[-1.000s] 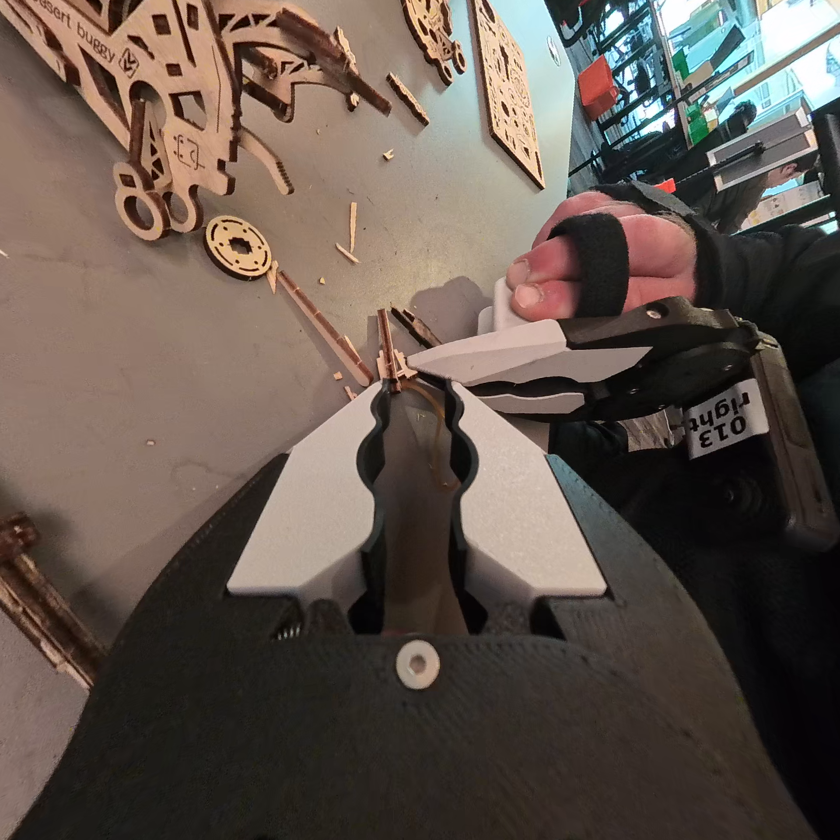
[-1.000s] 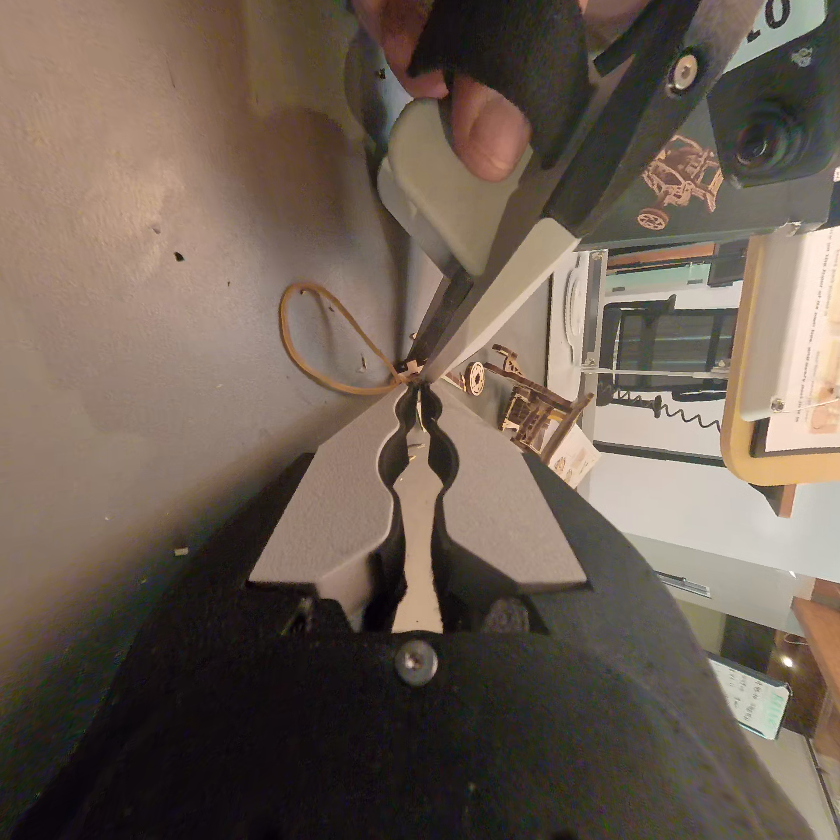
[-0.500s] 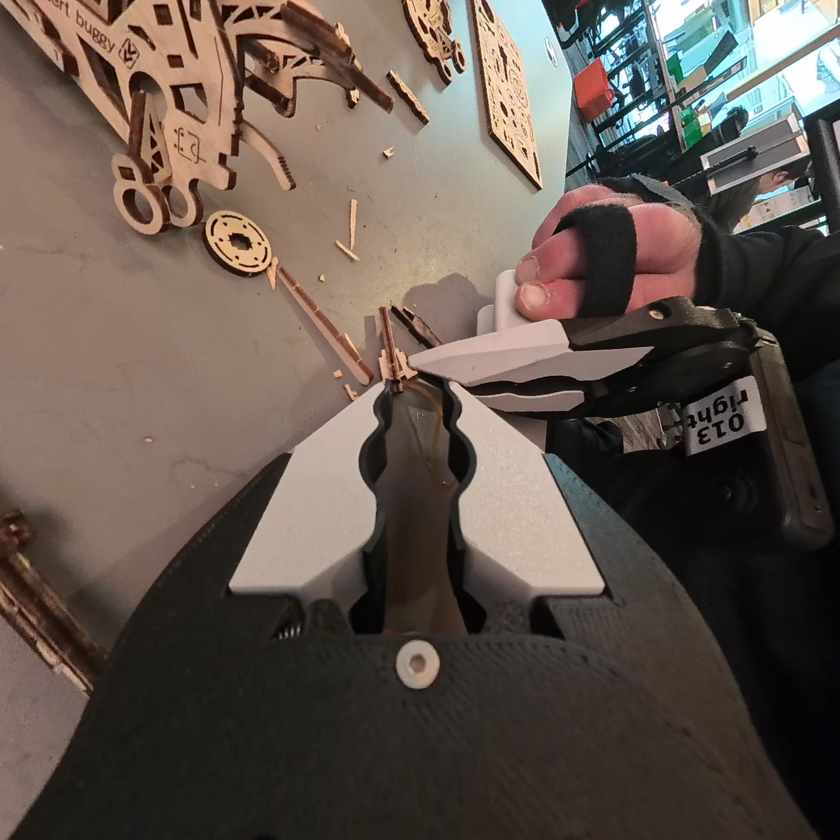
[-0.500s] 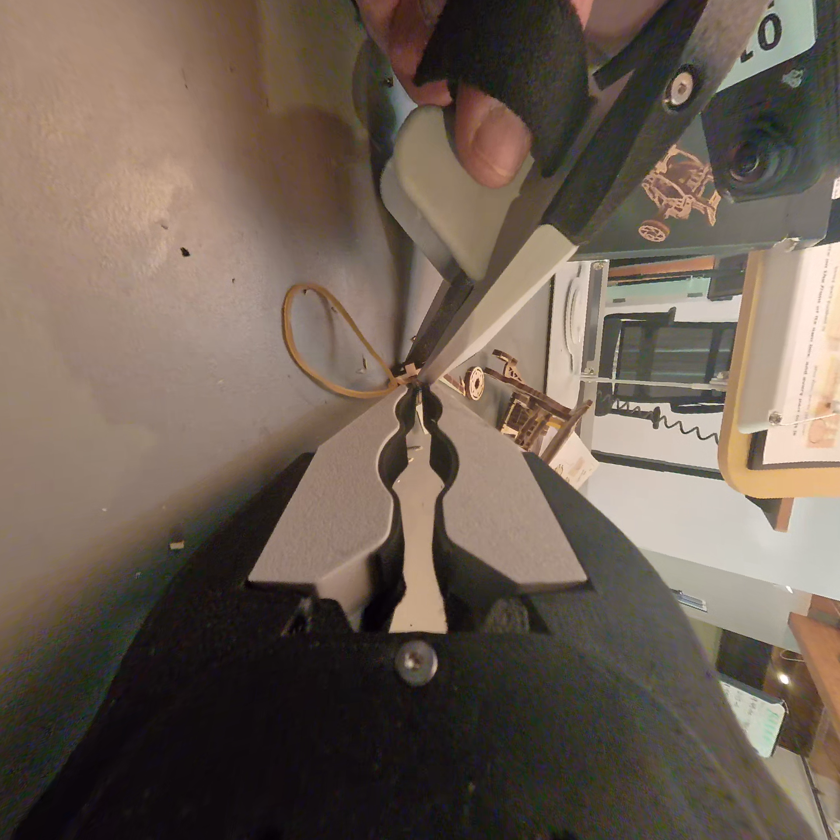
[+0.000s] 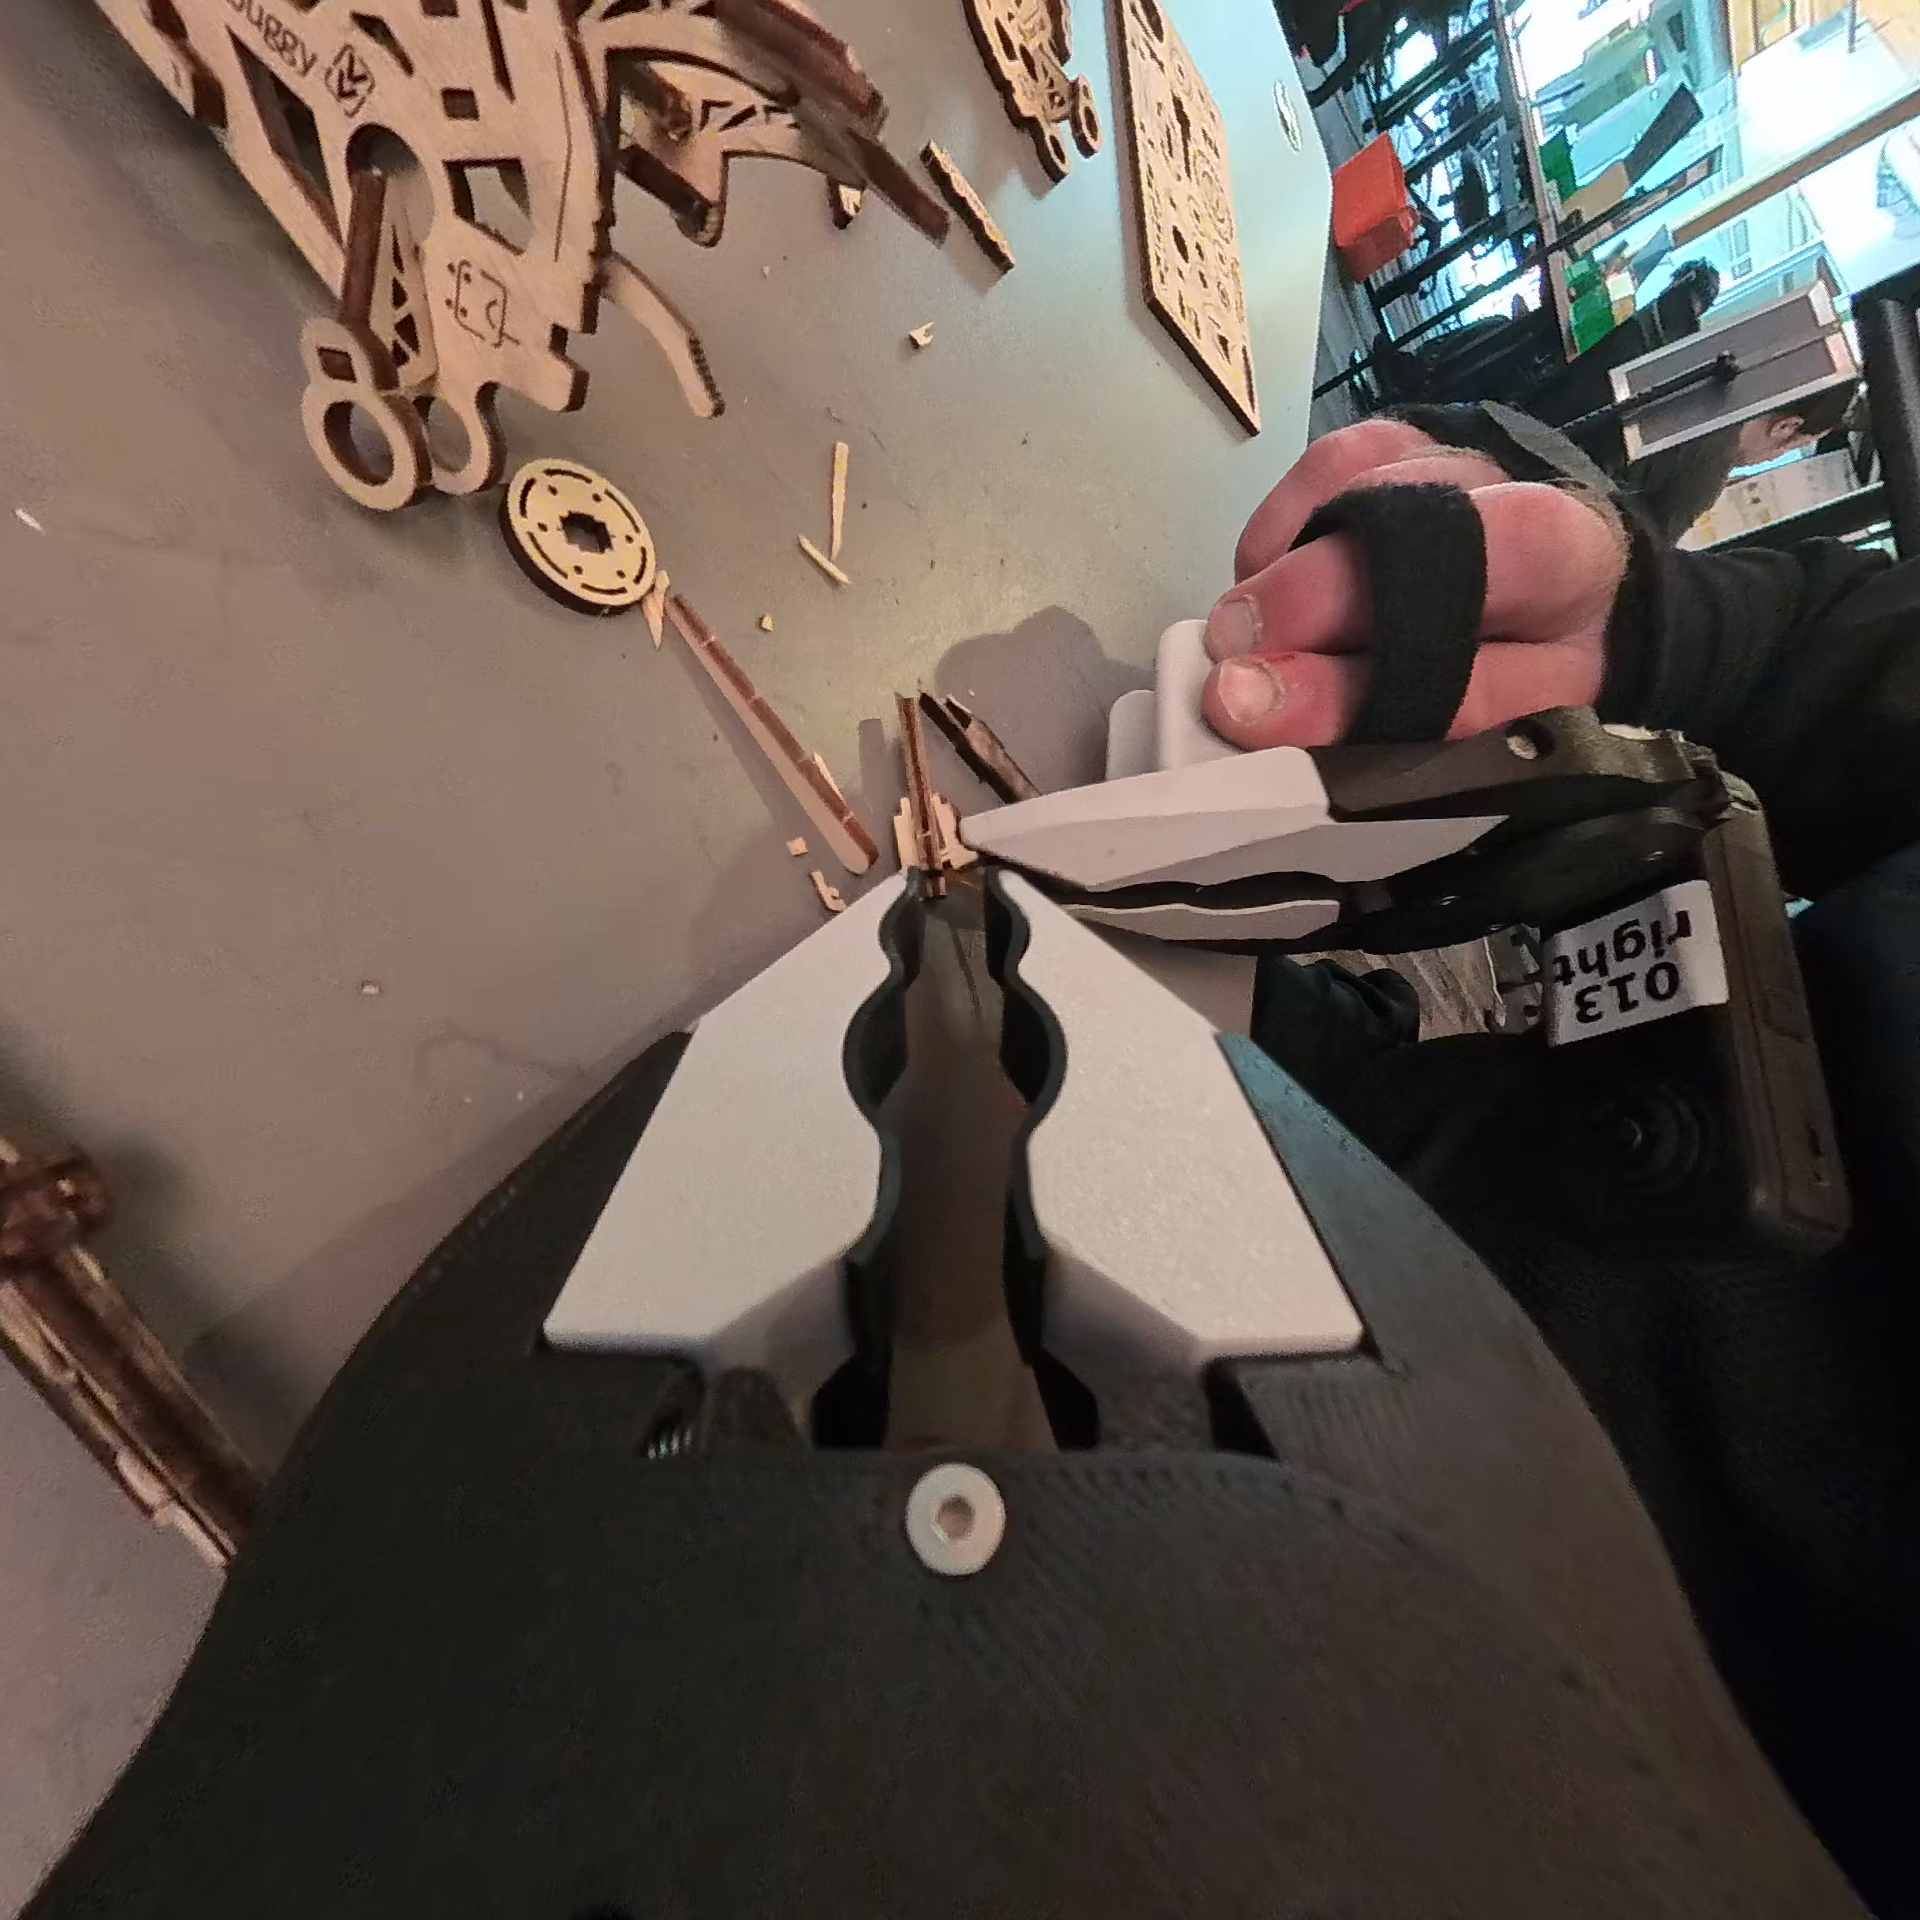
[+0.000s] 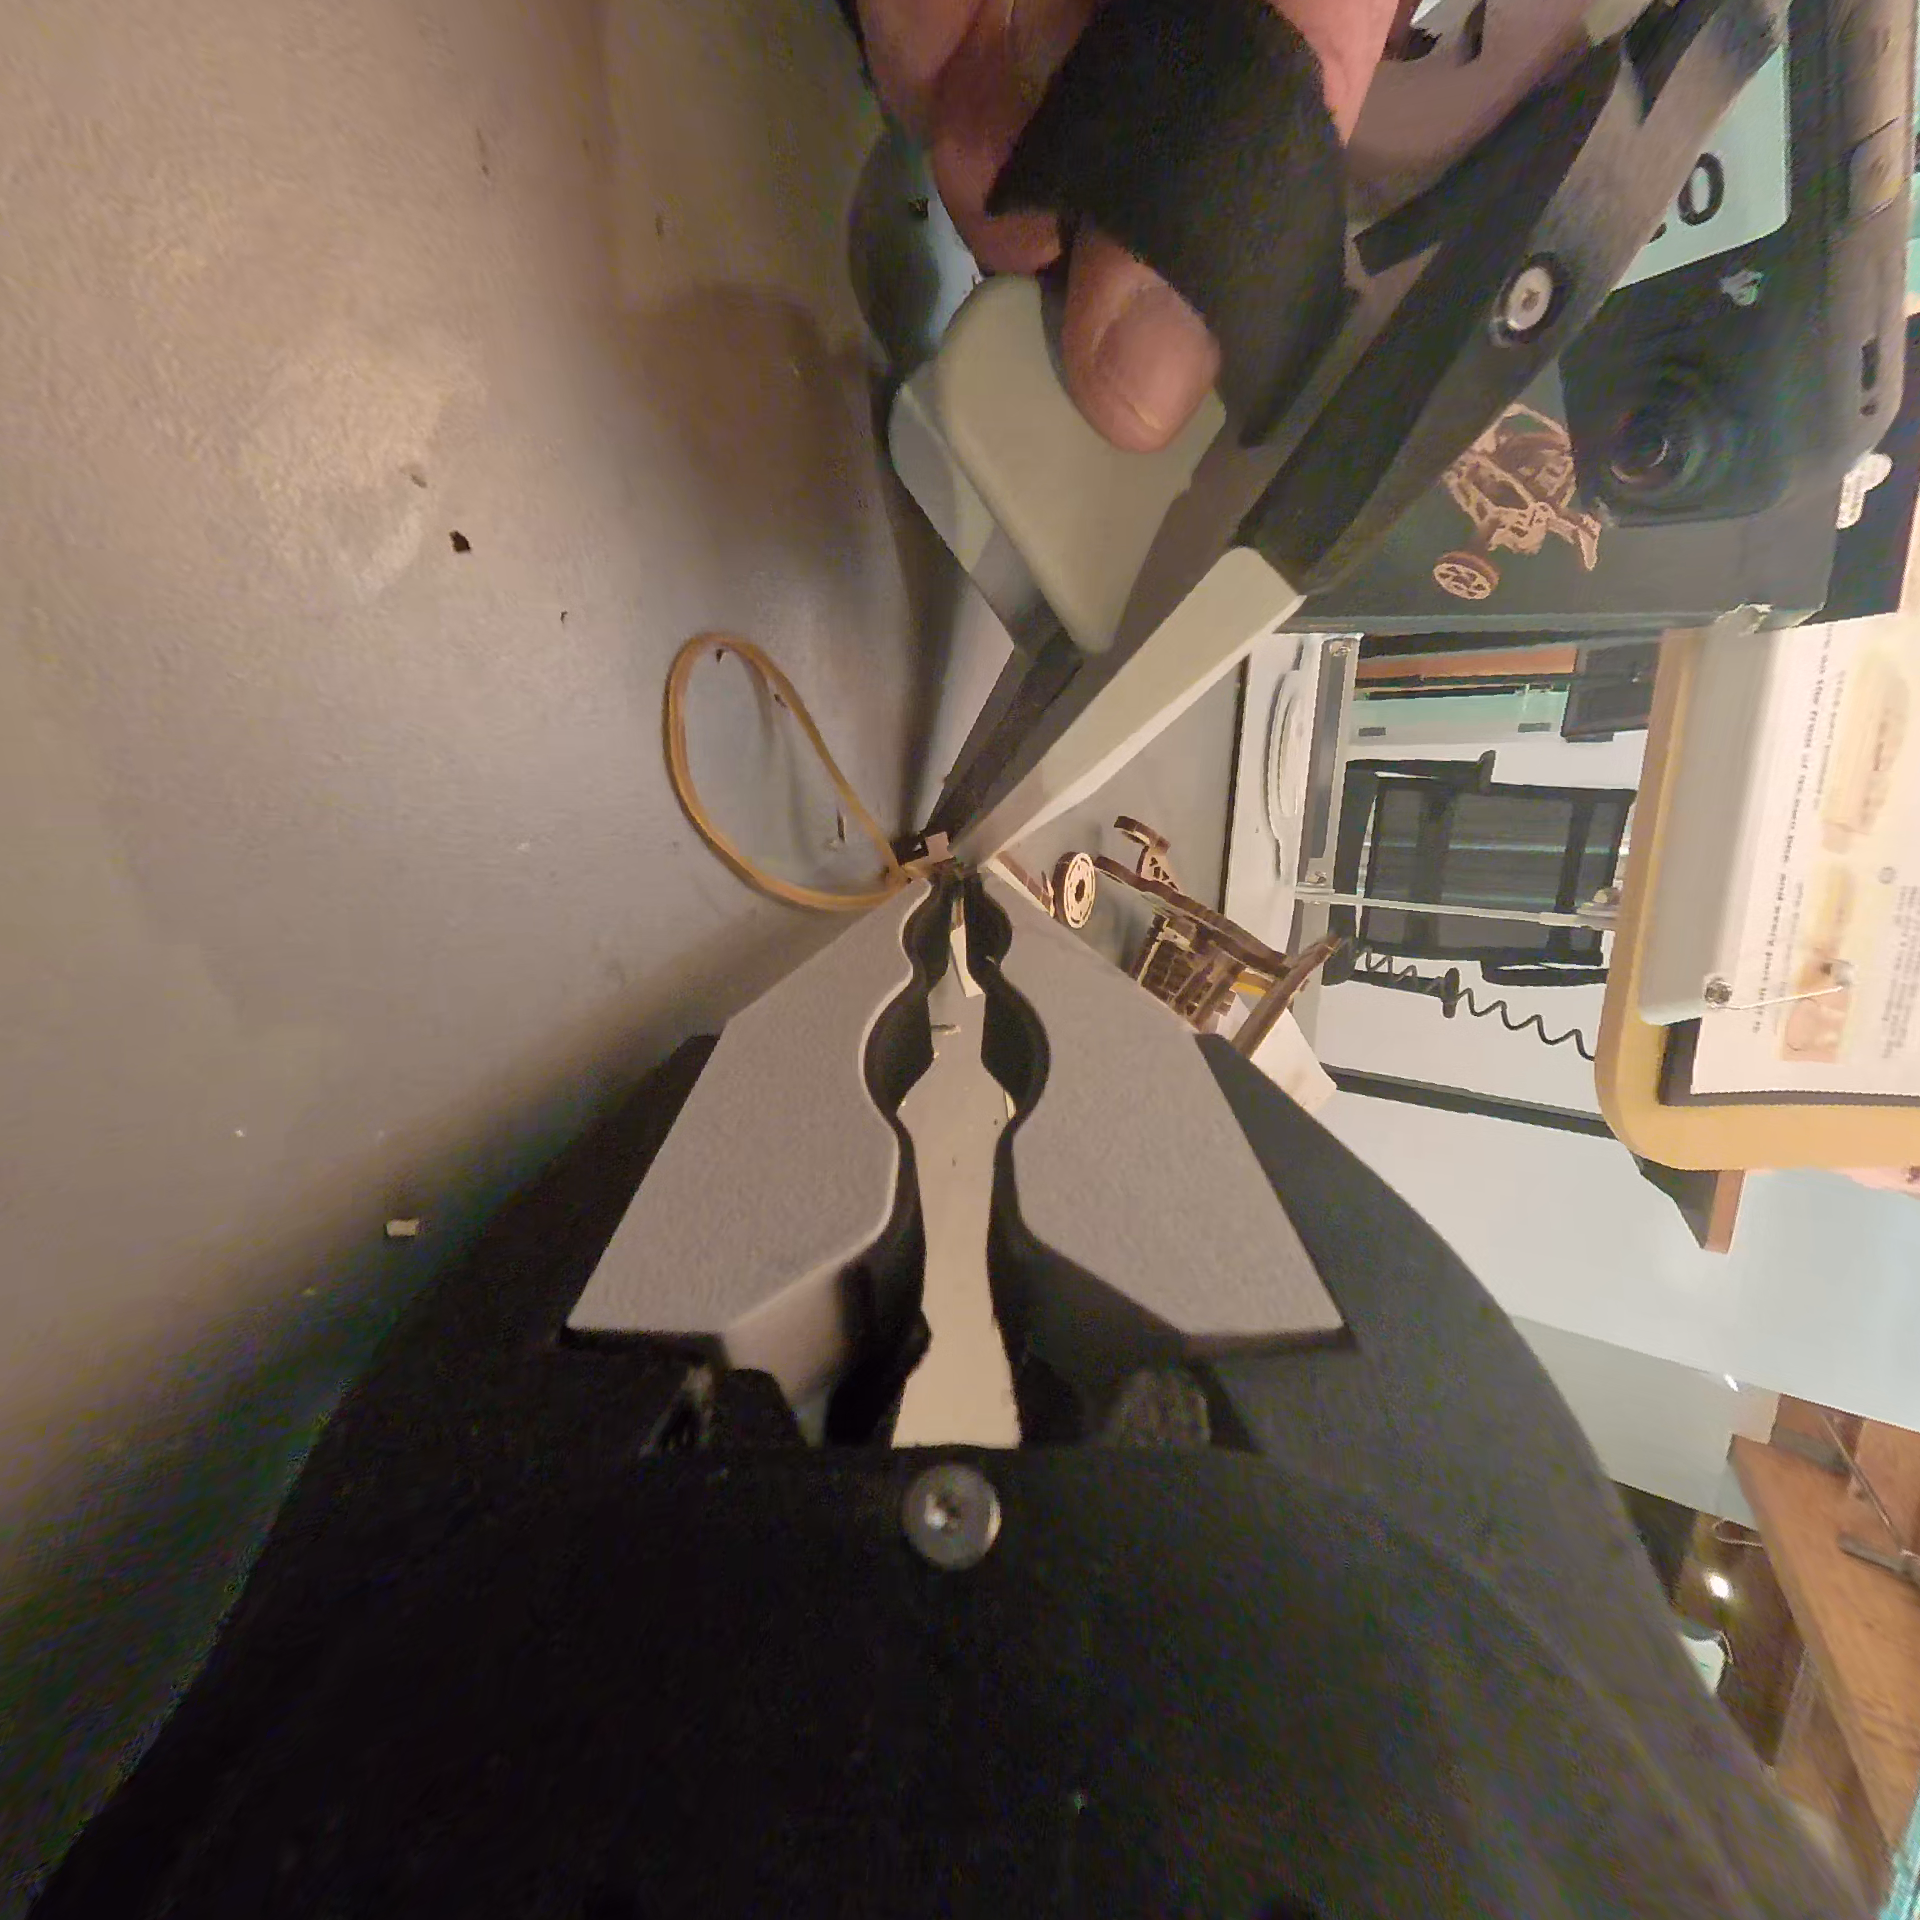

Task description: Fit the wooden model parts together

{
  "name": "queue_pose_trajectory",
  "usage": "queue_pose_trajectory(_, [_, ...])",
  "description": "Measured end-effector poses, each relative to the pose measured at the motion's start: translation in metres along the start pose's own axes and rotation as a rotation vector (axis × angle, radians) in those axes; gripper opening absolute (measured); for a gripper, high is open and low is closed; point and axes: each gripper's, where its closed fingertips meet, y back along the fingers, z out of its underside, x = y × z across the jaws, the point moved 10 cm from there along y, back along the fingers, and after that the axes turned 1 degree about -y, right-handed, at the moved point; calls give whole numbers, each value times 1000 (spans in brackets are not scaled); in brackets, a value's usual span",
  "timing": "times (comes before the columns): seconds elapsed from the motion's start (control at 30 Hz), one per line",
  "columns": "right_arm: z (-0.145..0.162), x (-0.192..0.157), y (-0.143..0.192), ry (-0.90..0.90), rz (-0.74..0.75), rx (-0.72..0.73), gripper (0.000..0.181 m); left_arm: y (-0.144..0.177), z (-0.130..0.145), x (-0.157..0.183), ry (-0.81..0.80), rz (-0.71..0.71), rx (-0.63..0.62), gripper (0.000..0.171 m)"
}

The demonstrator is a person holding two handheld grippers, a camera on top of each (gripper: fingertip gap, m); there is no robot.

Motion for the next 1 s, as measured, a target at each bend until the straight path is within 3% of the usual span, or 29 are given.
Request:
queue_pose_trajectory(0.13, [1, 0, 0, -7, -2, 8, 0, -1, 0, -1, 6, -30, 0, 1])
queue_pose_trajectory(0.43, [-1, 0, 0, -17, -5, -8, 0, 0, 0, 1, -10, -11, 6, 9])
queue_pose_trajectory(1.0, [-2, -3, 0, -27, 9, -1, 1, -1, 1, 3, -45, -61, 12, 5])
